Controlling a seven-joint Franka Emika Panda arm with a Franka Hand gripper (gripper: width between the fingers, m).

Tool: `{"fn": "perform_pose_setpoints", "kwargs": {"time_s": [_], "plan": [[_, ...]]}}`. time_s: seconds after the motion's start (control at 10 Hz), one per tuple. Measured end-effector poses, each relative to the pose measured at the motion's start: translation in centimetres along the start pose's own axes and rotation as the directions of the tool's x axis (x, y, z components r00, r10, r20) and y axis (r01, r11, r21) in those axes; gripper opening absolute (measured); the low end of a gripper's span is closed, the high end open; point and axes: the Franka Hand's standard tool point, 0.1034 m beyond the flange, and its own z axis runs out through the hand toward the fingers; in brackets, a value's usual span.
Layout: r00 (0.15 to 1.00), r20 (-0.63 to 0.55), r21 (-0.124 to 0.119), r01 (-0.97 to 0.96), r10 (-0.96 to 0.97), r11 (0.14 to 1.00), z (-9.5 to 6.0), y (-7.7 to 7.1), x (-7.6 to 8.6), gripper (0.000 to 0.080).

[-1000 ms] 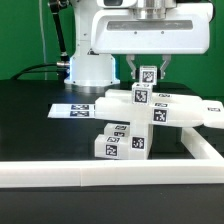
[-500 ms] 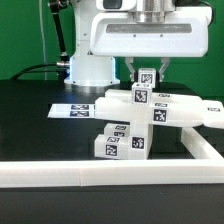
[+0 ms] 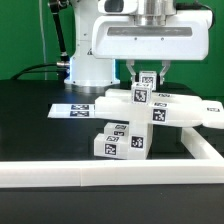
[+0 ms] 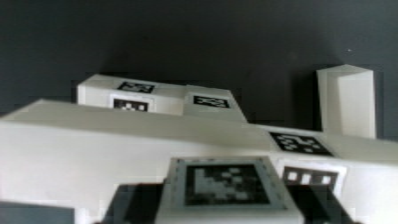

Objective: Assemble chair

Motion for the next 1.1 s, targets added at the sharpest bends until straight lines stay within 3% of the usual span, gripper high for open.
{"fn": "perform_pose_setpoints", "kwargs": {"time_s": [1.1], "plan": [[0.999,-0.035,0.0,0.003,-0.003,1.0,0.0,0.17,0.59,0.0271]]}}
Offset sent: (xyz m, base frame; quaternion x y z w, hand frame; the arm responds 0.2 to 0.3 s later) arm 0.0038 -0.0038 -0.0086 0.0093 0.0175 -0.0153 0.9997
